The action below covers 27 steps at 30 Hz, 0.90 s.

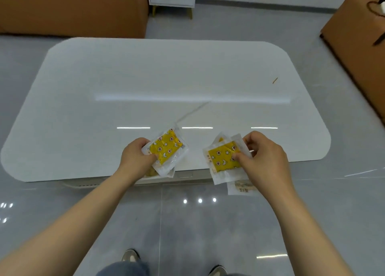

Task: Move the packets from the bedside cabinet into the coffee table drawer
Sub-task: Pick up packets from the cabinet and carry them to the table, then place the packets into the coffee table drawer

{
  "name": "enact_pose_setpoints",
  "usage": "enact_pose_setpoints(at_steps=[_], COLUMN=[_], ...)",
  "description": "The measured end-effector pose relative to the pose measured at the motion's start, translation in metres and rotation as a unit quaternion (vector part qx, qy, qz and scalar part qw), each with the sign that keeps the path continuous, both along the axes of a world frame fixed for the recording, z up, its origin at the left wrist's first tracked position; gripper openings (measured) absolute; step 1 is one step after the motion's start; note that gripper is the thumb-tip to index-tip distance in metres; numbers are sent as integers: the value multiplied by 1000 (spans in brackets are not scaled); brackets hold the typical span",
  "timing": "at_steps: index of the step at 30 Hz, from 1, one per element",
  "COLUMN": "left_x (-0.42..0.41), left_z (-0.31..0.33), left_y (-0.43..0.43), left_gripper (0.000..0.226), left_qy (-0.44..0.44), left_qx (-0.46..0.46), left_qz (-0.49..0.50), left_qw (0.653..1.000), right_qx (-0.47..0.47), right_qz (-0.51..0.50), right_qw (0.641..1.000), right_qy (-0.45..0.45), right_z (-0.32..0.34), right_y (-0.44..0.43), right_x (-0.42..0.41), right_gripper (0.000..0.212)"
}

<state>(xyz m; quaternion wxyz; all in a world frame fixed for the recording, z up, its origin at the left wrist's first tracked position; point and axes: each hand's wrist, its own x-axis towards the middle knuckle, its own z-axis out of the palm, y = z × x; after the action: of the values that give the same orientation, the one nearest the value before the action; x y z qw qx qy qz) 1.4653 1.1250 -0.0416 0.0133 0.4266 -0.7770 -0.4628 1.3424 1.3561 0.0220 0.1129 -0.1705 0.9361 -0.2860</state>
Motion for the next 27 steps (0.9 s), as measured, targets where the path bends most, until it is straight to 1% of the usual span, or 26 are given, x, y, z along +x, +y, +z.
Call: enact_pose_setpoints(at_steps=[4, 9, 11, 14, 17, 20, 25, 27], left_x=[-22, -45, -49, -52, -56, -59, -48, -37], left_z=[-50, -98, -116, -136, -139, -134, -138, -135], left_y=[-8, -24, -29, -37, -43, -44, -41, -36], left_gripper=[21, 25, 25, 23, 29, 36, 47, 46], left_qy=[28, 72, 88, 86, 57, 21, -16, -8], left_qx=[1, 41, 34, -19, -103, -181, -243, -298], left_qz=[15, 26, 22, 4, -45, -77, -101, -111], left_qw=[1000, 996, 995, 996, 992, 980, 965, 948], right_qx=[-22, -52, -71, -90, -96, -97, -89, -92], right_qz=[6, 5, 2, 1, 11, 6, 8, 8], right_qw=[1000, 997, 995, 992, 989, 988, 988, 987], right_qy=[18, 48, 64, 88, 116, 123, 129, 132], right_z=[-51, -106, -124, -145, -150, -144, -138, -137], right_y=[-3, -2, -1, -1, 1, 6, 13, 15], right_x=[-11, -18, -18, -16, -8, 2, 23, 31], right_gripper=[18, 19, 19, 19, 20, 20, 20, 21])
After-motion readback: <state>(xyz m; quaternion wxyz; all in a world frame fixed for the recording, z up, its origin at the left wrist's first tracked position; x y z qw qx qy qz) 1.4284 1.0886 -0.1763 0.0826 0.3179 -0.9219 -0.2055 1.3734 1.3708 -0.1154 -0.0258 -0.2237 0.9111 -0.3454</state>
